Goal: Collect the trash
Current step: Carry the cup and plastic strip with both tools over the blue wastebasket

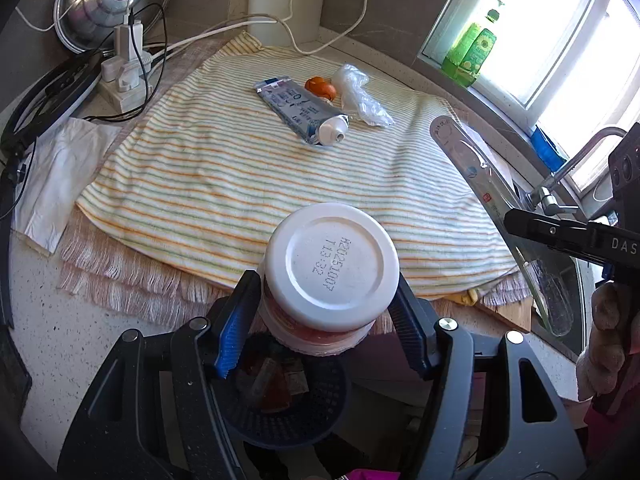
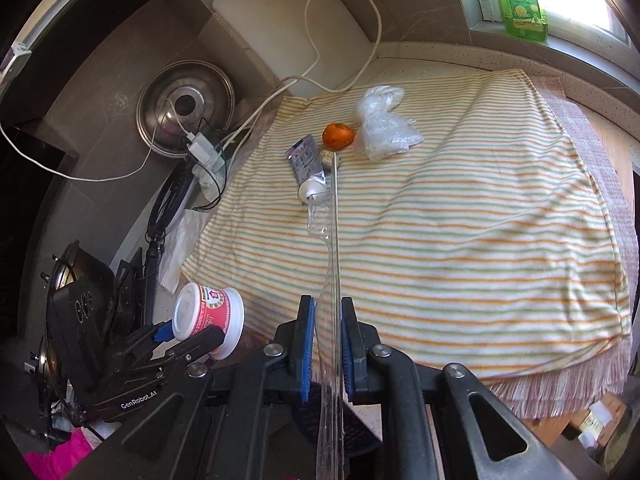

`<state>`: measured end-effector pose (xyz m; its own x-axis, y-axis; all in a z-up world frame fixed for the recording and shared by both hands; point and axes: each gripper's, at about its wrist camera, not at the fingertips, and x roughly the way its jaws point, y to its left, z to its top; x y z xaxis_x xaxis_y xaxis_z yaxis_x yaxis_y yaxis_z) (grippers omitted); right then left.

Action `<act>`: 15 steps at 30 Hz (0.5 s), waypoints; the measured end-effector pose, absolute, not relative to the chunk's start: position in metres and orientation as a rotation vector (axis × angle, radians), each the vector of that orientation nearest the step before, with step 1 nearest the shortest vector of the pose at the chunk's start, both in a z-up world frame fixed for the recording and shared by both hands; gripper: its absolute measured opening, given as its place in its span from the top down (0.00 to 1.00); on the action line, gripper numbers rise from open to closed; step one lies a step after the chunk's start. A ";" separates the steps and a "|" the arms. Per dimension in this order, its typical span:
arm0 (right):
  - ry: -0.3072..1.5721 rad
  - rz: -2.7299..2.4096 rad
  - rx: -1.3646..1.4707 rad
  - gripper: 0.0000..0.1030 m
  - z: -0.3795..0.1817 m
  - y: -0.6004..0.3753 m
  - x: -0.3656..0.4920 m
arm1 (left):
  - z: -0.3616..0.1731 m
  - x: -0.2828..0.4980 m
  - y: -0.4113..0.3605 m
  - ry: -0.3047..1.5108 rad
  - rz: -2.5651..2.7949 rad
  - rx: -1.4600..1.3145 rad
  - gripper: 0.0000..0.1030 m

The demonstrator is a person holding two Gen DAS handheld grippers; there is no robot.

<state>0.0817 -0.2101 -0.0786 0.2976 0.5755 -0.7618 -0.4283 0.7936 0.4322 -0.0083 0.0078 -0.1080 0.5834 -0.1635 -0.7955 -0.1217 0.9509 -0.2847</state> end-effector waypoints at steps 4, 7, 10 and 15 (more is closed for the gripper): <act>1.095 0.680 0.156 0.90 -0.084 -0.204 0.057 | -0.116 -0.026 0.011 0.967 -0.032 -0.333 0.36; 1.111 0.685 0.156 0.90 -0.089 -0.201 0.038 | -0.123 -0.038 0.013 0.981 -0.038 -0.342 0.36; 1.129 0.690 0.158 0.90 -0.096 -0.197 0.022 | -0.130 -0.049 0.014 0.997 -0.044 -0.345 0.36; 1.151 0.696 0.149 0.90 -0.106 -0.190 -0.003 | -0.141 -0.067 0.018 1.021 -0.049 -0.348 0.36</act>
